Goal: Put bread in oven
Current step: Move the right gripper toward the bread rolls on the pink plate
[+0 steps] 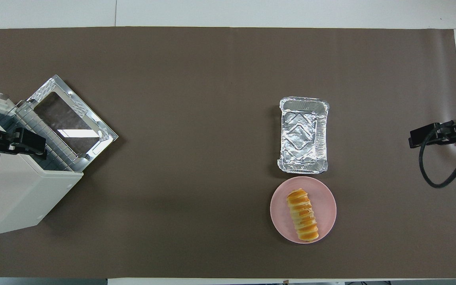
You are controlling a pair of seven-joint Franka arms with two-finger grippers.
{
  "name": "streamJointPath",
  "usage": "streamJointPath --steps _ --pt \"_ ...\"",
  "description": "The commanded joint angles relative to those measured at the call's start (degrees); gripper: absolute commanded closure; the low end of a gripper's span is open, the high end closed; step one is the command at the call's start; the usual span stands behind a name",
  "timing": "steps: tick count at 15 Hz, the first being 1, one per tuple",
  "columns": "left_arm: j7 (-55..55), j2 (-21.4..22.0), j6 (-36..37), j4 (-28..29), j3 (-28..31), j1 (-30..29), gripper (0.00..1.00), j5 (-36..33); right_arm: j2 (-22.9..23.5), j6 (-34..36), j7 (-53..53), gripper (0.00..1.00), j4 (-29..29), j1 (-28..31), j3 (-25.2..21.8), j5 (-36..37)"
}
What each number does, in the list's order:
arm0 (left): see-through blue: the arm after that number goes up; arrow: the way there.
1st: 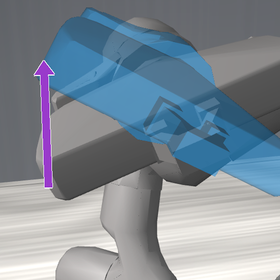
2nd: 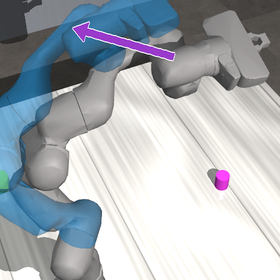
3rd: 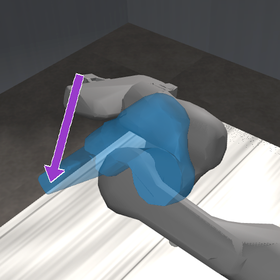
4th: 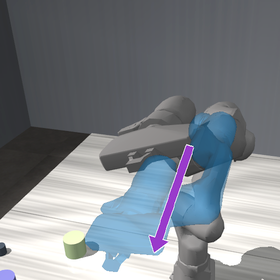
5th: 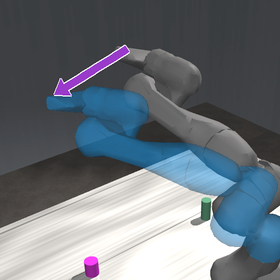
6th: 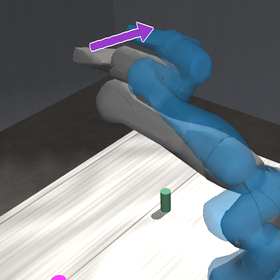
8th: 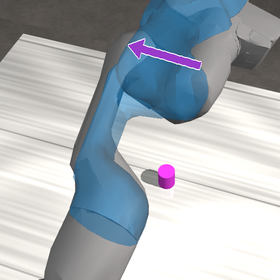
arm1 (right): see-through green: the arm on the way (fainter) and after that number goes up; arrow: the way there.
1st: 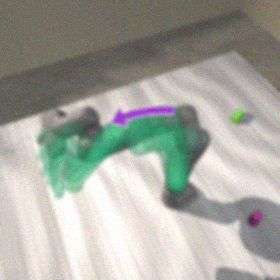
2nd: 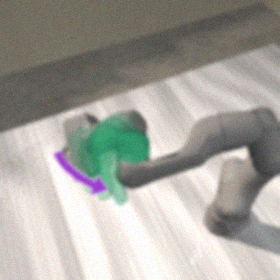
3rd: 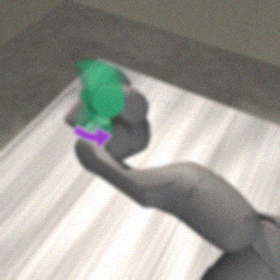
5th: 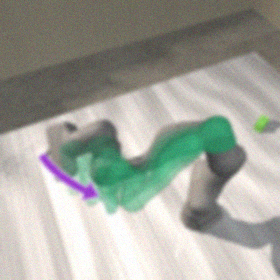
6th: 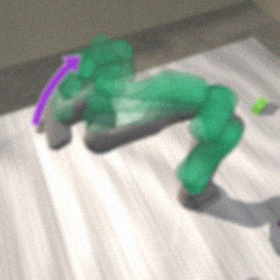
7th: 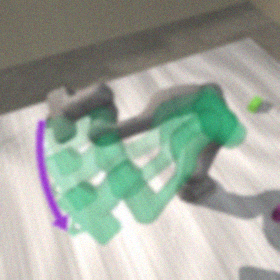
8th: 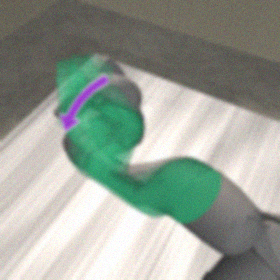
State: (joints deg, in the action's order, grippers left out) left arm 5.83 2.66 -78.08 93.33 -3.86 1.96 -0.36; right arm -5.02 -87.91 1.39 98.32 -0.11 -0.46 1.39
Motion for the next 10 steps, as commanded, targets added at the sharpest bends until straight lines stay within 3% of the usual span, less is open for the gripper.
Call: streamJointPath --steps 1,8,10 --pt "0.06 0.94 -0.93 0.89 -0.09 -0.38 0.00 0.71 -0.43 0.73 1.25 0.00 -0.06 1.07 0.82 0.63" --pt "0.06 0.94 -0.93 0.98 -0.09 -0.38 0.00 0.71 -2.36 0.11 0.11 0.00 4.15 0.02 1.69 -2.43" --pt "0.06 0.94 -0.93 0.98 -0.09 -0.38 0.00 0.71 -5.24 -3.47 -2.95 0.00 10.10 -0.51 4.40 -2.53"
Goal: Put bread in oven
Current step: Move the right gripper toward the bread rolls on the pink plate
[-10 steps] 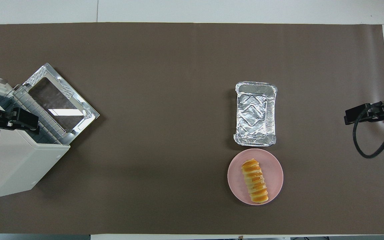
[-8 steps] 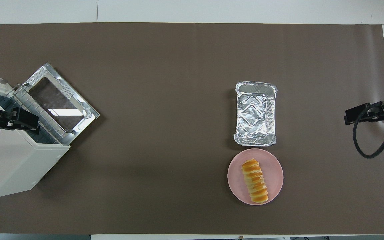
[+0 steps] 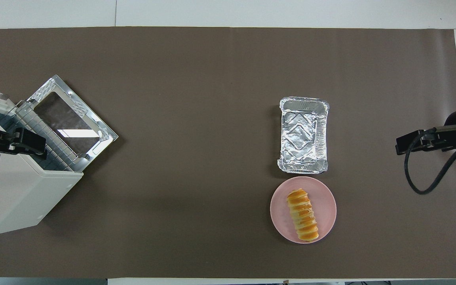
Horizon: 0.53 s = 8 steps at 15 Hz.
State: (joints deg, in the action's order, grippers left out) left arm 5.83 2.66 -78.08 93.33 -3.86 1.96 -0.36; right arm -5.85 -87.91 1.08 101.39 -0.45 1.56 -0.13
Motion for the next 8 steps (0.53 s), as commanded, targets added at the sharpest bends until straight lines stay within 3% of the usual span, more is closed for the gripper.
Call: streamJointPath --steps 1,4,8 --pt "0.06 1.03 -0.93 0.98 -0.09 -0.38 0.00 0.71 -6.78 -6.28 -5.27 0.00 11.94 -0.78 2.66 -1.01" --pt "0.06 0.94 -0.93 0.98 -0.09 -0.38 0.00 0.71 -12.42 -14.28 -13.17 0.00 25.75 -6.66 3.01 -1.19" --pt "0.06 1.03 -0.93 0.98 -0.09 -0.38 0.00 0.71 -12.17 -22.90 -18.83 0.05 36.66 -11.84 3.01 -8.82"
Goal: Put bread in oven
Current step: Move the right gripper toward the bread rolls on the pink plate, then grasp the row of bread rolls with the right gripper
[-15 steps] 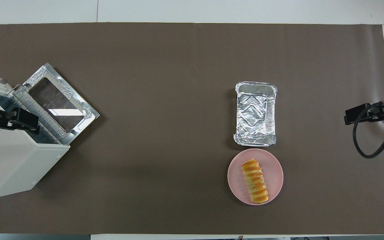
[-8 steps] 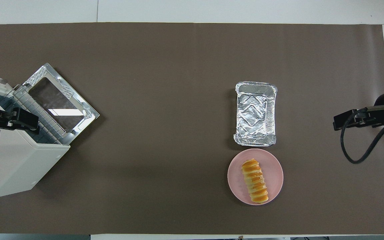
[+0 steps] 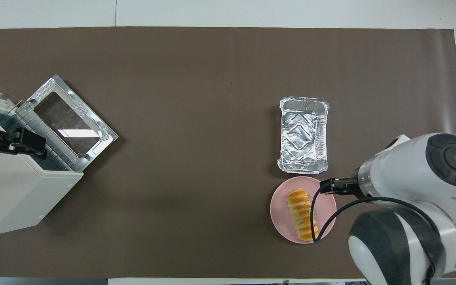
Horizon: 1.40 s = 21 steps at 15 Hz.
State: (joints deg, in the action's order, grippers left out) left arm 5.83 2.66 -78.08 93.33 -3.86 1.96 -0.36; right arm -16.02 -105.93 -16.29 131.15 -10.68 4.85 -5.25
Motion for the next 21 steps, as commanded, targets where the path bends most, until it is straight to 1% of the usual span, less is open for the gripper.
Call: streamJointPath --steps 1,3,4,7,9,11,14,15,16,17,18,19,21 --pt "0.06 1.03 -0.93 0.98 -0.09 -0.38 0.00 0.71 -2.26 -6.90 -2.60 0.05 9.54 -3.36 -0.28 -4.15" --pt "0.06 0.94 -0.93 0.98 -0.09 -0.38 0.00 0.71 -2.17 -8.67 -3.31 0.05 12.28 -4.17 -0.28 -4.42" --pt "0.06 0.94 -0.93 0.98 -0.09 -0.38 0.00 0.71 -1.82 -9.46 -3.31 0.05 12.90 -6.00 -0.28 -4.51" --pt "0.06 1.03 -0.93 0.98 -0.09 -0.38 0.00 0.71 -0.33 -15.77 -3.40 0.05 16.84 -8.12 -0.28 -5.65" --pt "0.06 0.94 -0.93 0.89 -0.09 -0.38 0.00 0.71 1.25 -19.99 -3.31 0.05 18.78 -8.39 -0.28 -6.35" --pt "0.06 0.94 -0.93 0.89 -0.09 -0.38 0.00 0.71 2.57 -21.42 -3.22 0.05 19.32 -8.48 -0.28 -6.53" --pt "0.06 1.03 -0.93 0.98 -0.09 -0.38 0.00 0.71 4.07 -23.78 -3.22 0.12 20.46 -8.48 -0.19 -6.53" --pt "0.06 0.94 -0.93 0.98 -0.09 -0.38 0.00 0.71 4.07 -24.05 -3.22 0.18 20.81 -8.57 -0.19 -6.53" --pt "0.06 1.03 -0.93 0.98 -0.09 -0.38 0.00 0.71 4.07 -24.06 -3.22 0.29 20.81 -8.57 -0.11 -6.53" --pt "0.06 0.94 -0.93 0.89 -0.09 -0.38 0.00 0.71 4.07 -24.06 -3.22 0.52 20.81 -8.57 -0.11 -6.62" --pt "0.06 0.94 -0.93 0.89 -0.09 -0.38 0.00 0.71 4.07 -24.06 -2.96 0.79 20.81 -8.57 -0.10 -6.62" --pt "0.06 0.94 -0.93 0.89 -0.09 -0.38 0.00 0.71 4.16 -24.06 -3.05 1.00 20.64 -8.57 -0.10 -6.62" --pt "0.06 1.03 -0.93 0.98 -0.09 -0.38 0.00 0.71 4.42 -23.80 -3.40 1.00 20.20 -8.48 -0.11 -6.62"
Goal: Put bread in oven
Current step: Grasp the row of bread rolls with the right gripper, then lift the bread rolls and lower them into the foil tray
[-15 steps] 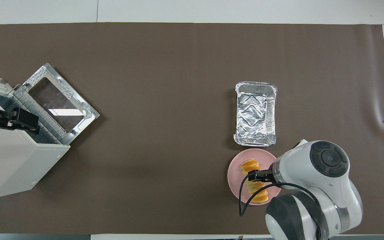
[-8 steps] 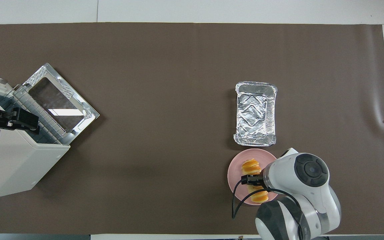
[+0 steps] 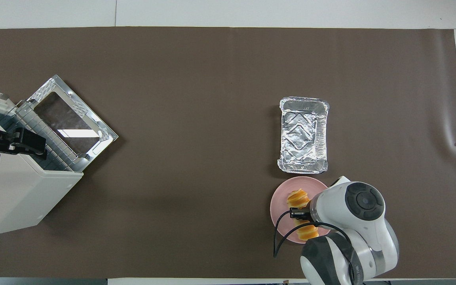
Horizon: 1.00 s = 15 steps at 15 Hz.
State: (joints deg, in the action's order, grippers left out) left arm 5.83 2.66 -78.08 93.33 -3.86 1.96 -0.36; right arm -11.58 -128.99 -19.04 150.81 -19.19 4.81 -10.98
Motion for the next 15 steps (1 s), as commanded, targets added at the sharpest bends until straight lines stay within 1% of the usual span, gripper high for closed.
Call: streamJointPath --steps 1,2,4,6,8,9,11,14,15 --pt "0.06 1.03 -0.93 0.98 -0.09 -0.38 0.00 0.71 -0.02 -0.47 -0.65 1.00 0.45 0.03 -0.15 -0.89" --pt "0.14 1.03 -0.93 0.98 -0.09 -0.38 0.00 0.71 -0.46 0.14 -0.65 1.00 0.19 0.12 -0.15 -1.15" --pt "0.06 1.03 -0.93 0.89 -0.09 -0.47 0.00 0.71 -1.95 5.73 -1.08 1.00 -2.43 0.38 -0.24 -2.11" --pt "0.06 0.94 -0.93 0.98 -0.09 -0.38 0.00 0.71 -3.18 12.95 -1.00 1.00 -7.00 0.91 -0.67 -2.47" --pt "0.06 0.94 -0.93 0.89 -0.09 -0.38 0.00 0.71 -3.10 16.22 -0.74 1.00 -12.79 2.57 -1.12 -2.56" --pt "0.06 0.94 -0.93 0.98 -0.09 -0.38 0.00 0.71 -2.31 16.05 0.05 1.00 -15.78 3.80 -1.03 -2.47" --pt "0.06 1.03 -0.93 0.98 -0.09 -0.38 0.00 0.71 1.02 15.79 1.19 1.00 -22.02 5.39 -1.12 -2.47" --pt "0.06 0.94 -0.93 0.98 -0.09 -0.38 0.00 0.71 6.55 12.11 1.29 1.00 -28.10 7.15 -1.12 -1.94" --pt "0.06 0.94 -0.93 0.89 -0.09 -0.38 0.00 0.71 8.57 9.49 1.29 1.00 -29.24 7.32 -1.12 -1.68"
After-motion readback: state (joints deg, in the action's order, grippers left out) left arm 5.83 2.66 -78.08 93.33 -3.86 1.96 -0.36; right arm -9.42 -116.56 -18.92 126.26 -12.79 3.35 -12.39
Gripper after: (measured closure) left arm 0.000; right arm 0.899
